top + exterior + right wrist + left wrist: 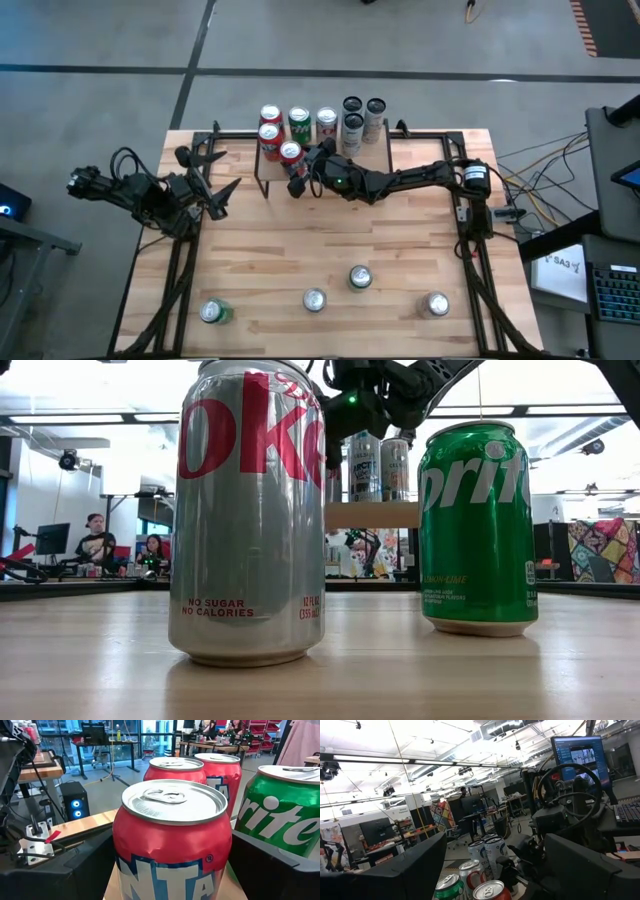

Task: Place canned beverage on shelf
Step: Put the orange soda can on the shelf aligned with the other orange soda can, then adjust the orange soda cans

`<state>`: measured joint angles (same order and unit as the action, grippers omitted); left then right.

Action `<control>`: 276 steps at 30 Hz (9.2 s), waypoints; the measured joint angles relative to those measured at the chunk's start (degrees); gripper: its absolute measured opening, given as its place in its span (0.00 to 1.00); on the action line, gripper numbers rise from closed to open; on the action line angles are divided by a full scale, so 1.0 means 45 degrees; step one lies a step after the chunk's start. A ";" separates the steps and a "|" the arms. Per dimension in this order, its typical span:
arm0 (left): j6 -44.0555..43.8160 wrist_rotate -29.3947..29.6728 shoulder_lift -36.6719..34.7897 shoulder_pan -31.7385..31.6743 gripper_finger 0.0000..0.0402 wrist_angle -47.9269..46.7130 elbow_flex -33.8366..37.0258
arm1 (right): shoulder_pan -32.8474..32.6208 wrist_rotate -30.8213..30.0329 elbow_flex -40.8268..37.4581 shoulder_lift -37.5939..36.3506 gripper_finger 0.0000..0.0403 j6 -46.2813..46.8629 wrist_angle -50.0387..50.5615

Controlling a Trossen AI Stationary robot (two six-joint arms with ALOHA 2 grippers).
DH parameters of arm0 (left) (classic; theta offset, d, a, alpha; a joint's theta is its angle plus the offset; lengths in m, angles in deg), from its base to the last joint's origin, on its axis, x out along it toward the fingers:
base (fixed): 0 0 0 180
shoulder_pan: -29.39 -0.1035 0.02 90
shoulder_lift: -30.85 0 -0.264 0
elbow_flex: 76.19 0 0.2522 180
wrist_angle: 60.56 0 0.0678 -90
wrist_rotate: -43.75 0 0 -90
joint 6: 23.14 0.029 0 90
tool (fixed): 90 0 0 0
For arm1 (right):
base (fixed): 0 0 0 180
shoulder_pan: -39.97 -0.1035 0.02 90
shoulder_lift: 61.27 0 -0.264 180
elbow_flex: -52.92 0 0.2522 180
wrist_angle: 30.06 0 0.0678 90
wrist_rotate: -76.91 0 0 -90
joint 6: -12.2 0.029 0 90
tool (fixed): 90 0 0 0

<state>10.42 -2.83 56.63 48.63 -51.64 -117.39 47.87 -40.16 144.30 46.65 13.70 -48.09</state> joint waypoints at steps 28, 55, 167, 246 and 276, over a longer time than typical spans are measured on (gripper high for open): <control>-0.0005 0.0000 0.0000 0.0000 0.80 -0.0075 -0.0004 | -0.0456 0.0115 -0.0005 -0.1272 0.85 -0.0601 0.0438; -0.0005 0.0000 0.0029 -0.0001 0.80 -0.0112 -0.0005 | -0.0505 0.0112 -0.0005 -0.3547 0.04 -0.0236 0.6318; -0.5931 -0.9428 0.6373 -1.2904 0.00 -0.7941 -0.4609 | 0.2608 0.7110 0.8762 0.1211 0.03 -0.0426 1.1288; -0.6797 -0.9598 0.4935 -1.1852 0.00 -1.0170 -0.4609 | 0.2637 0.7062 0.8747 0.1371 0.03 -0.0408 1.1455; -0.7376 -0.9182 0.6858 -1.0806 0.00 -0.8183 -0.4605 | 0.2642 0.7005 0.8748 0.1486 0.03 -0.0384 1.1409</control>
<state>-22.77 -44.15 87.50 0.00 -88.47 -138.11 59.76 -8.64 183.67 53.34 11.97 3.25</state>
